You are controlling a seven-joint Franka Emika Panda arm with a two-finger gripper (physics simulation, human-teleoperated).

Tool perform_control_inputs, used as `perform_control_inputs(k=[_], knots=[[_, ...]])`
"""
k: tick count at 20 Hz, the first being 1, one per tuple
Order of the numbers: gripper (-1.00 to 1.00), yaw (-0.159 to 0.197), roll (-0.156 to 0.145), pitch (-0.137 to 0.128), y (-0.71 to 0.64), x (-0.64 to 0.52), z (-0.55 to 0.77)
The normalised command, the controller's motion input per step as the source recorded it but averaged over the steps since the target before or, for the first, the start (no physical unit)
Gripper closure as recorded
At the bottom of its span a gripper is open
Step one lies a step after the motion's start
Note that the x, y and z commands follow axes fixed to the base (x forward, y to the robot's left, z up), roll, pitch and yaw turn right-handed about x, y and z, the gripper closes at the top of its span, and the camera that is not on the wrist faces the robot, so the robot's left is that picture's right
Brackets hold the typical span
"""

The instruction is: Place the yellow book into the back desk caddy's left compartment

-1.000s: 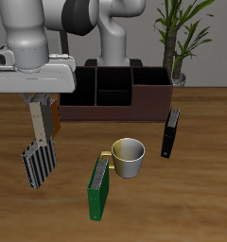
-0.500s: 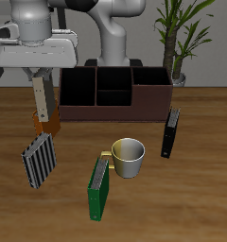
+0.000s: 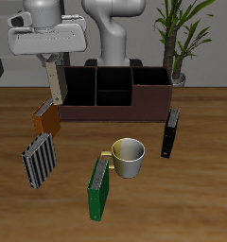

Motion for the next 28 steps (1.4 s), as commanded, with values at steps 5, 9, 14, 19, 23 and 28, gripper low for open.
perform_control_inputs(k=[5, 9, 14, 19, 23, 28], knots=[[1.00, 0.040, 0.005, -0.040, 0.08, -0.45, 0.13], [1.00, 0.068, -0.053, -0.082, -0.03, -0.40, 0.16], [1.00, 0.014, -0.028, -0.040, -0.13, -0.39, 0.15], [1.00, 0.005, -0.032, -0.024, -0.10, -0.35, -0.03], [1.00, 0.006, -0.003, -0.008, -0.07, -0.39, -0.05], [1.00, 0.000, 0.003, 0.014, -0.06, -0.36, -0.12]])
